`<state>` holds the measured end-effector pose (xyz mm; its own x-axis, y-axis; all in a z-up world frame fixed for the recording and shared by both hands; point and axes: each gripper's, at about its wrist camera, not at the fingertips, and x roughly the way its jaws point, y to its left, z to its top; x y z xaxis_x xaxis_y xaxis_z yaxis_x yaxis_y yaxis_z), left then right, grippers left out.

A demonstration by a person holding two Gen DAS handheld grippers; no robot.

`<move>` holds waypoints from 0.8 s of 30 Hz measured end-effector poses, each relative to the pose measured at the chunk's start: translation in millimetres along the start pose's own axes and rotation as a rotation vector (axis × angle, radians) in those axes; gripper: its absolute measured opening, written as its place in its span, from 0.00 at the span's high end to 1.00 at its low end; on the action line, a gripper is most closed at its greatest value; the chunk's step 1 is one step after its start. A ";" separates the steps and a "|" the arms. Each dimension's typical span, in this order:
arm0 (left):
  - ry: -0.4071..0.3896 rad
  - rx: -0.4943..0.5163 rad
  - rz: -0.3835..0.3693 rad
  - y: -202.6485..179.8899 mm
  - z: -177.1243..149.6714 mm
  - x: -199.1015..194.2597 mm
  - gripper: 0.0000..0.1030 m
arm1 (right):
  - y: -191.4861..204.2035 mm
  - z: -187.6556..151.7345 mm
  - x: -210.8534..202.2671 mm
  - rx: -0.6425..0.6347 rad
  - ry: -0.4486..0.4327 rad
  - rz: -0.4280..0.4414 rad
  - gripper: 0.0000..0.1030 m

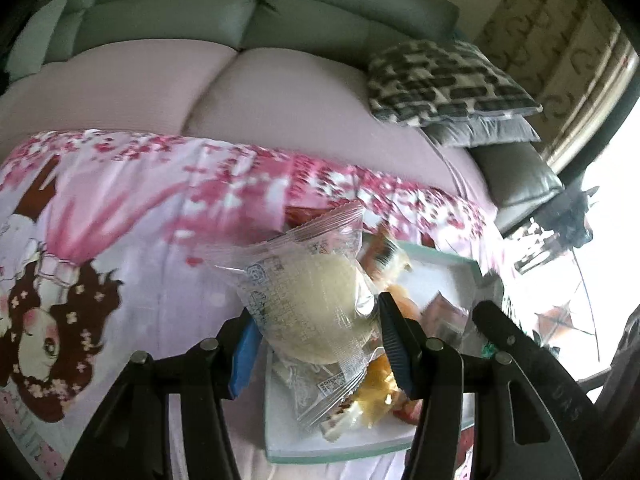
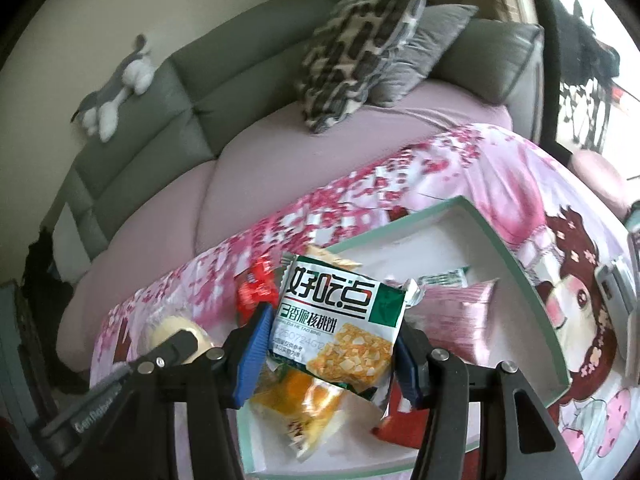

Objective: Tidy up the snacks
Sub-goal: 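Carry both snacks over the tray and open both tools to drop them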

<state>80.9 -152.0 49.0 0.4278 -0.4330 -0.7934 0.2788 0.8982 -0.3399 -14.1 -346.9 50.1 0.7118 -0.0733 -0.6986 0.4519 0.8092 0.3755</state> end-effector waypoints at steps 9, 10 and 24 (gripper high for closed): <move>0.065 0.049 -0.020 -19.5 -11.9 23.1 0.44 | -19.4 -0.1 8.7 0.049 0.024 -0.032 0.43; 0.065 0.047 -0.019 -18.8 -12.9 23.2 0.44 | -19.9 -0.7 11.2 0.049 0.031 -0.035 0.43; 0.097 -0.003 -0.002 4.0 -19.7 31.1 0.44 | -21.0 -9.0 32.9 0.042 0.101 -0.075 0.42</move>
<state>78.5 -160.4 13.0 0.3416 -0.4260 -0.8377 0.2775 0.8974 -0.3431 -5.0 -361.1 13.7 0.6186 -0.0721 -0.7824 0.5256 0.7781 0.3439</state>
